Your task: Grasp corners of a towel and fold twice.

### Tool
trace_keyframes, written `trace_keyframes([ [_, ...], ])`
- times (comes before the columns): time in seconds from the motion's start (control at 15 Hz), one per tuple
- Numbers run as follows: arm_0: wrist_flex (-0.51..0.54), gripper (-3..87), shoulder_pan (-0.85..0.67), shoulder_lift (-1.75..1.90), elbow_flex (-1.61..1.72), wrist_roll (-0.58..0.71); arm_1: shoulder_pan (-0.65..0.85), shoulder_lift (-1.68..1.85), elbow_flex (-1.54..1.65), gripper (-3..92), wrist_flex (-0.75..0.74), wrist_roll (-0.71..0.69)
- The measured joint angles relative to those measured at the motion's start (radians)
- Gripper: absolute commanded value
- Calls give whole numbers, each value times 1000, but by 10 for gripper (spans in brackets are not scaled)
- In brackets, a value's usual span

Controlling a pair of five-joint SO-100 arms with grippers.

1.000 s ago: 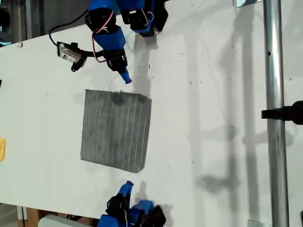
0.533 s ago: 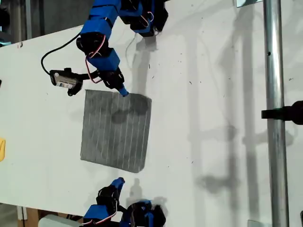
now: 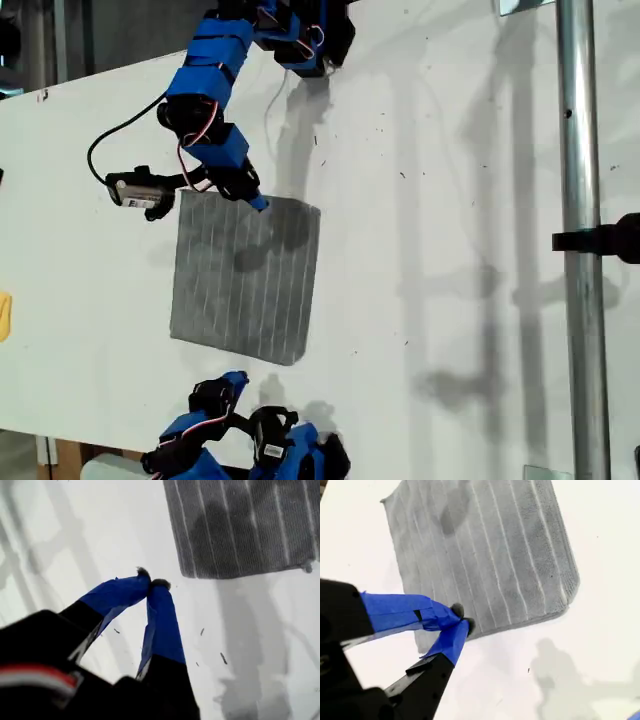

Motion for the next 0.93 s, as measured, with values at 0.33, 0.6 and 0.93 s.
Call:
trace_keyframes([
  [0.33, 5, -18, 0, -17, -20, -2, 8, -103, -74, 299, 60, -86],
  [0.6, 5, -18, 0, -17, -15, -25, 9, -143, 5, 338, 28, -199],
  [0.93, 2, -18, 26, -17, 9, -60, 61, -290, 238, 314, -196, -350],
])
